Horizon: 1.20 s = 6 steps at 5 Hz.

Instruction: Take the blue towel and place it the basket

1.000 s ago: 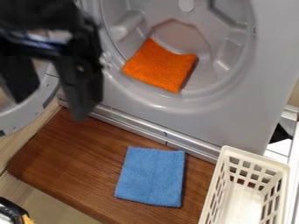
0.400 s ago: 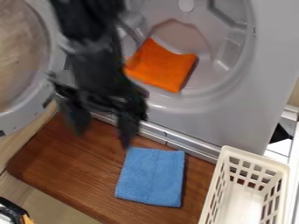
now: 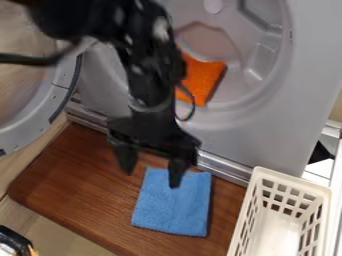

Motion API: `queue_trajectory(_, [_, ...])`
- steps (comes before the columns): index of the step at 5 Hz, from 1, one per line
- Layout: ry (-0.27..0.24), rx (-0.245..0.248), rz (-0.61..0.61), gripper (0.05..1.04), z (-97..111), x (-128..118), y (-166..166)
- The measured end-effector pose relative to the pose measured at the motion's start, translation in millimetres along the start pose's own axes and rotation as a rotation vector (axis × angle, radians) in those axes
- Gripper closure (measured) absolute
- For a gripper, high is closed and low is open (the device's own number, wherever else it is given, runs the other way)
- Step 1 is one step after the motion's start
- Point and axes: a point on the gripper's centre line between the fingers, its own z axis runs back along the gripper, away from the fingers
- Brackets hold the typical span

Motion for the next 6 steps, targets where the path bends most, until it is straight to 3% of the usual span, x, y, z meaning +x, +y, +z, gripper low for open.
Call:
queue_trajectory(2, [0.033,-0.005,-0.016,0.083,-48.4,7.3,-4.3])
queue_trajectory(6, [-0.025,-0.035,0.042,0.083,-111.7,41.6,10.1])
